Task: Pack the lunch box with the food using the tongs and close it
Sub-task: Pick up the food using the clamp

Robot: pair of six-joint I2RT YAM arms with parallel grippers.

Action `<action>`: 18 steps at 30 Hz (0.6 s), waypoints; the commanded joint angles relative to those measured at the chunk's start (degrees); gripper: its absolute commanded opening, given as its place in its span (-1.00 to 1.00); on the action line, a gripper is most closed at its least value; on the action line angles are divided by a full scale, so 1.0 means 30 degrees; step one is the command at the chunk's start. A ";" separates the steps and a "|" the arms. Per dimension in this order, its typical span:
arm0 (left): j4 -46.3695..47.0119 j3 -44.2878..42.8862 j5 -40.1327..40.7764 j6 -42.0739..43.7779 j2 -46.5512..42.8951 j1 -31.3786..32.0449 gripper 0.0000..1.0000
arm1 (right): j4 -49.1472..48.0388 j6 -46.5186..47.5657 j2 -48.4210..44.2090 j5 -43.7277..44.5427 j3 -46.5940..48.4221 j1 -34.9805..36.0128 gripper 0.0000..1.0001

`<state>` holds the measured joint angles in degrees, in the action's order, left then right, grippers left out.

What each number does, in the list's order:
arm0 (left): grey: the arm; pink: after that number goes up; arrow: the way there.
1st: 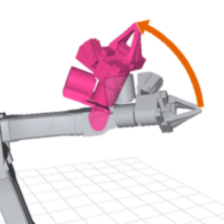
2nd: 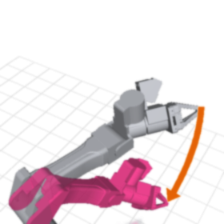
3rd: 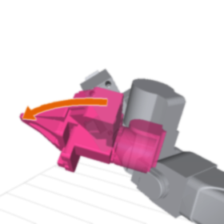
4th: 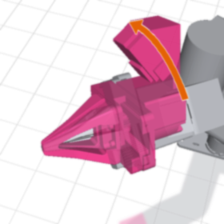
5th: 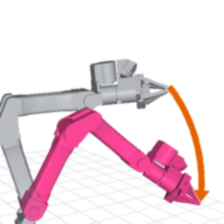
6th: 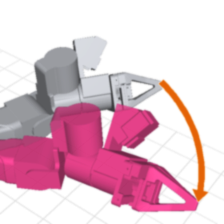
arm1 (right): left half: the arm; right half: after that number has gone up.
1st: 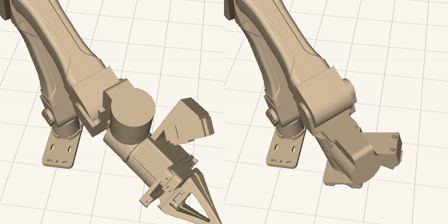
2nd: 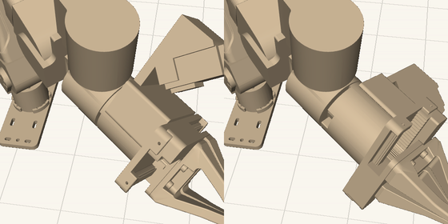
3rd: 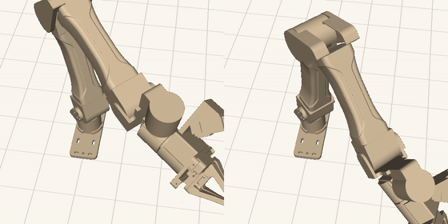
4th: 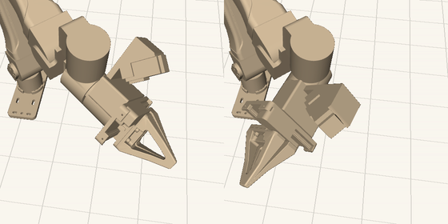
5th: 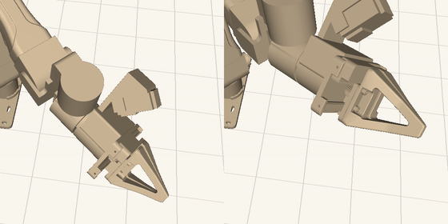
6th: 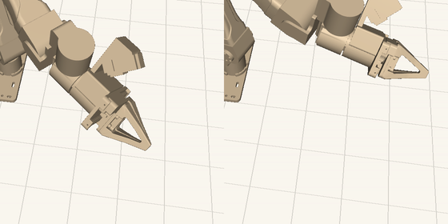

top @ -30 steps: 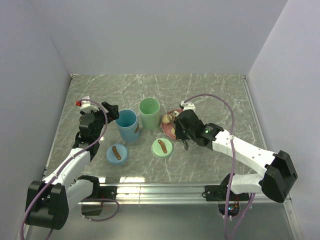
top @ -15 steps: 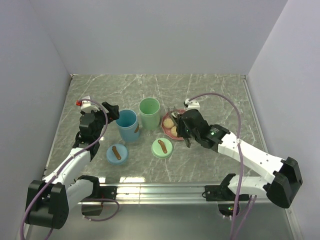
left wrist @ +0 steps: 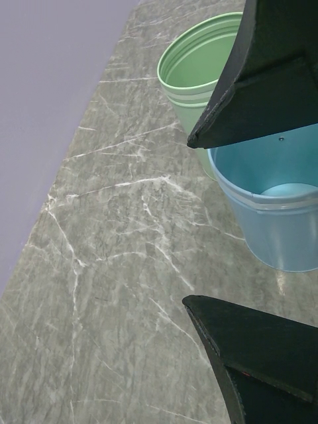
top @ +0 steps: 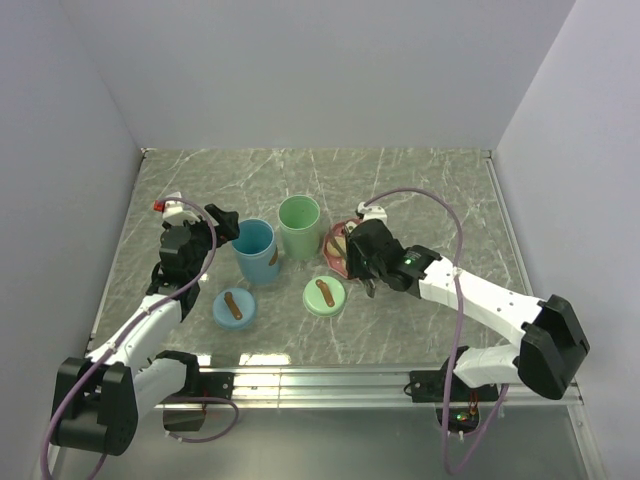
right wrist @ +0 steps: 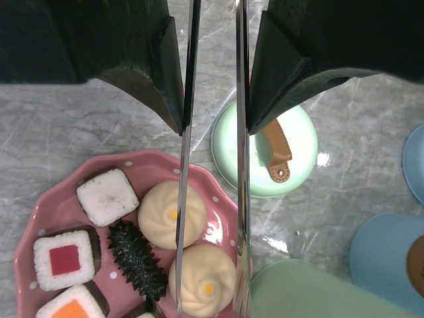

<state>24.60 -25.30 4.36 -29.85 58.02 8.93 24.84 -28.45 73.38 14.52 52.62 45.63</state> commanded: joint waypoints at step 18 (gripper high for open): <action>0.0794 -0.0532 -0.0370 -0.0335 -0.0062 -0.0076 0.99 | 0.0186 -0.0391 0.1055 0.0256 0.0126 0.0260 -0.01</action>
<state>24.62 -25.30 4.32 -29.85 58.35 8.93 25.36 -29.10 76.36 14.13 52.58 45.84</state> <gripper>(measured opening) 0.995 0.499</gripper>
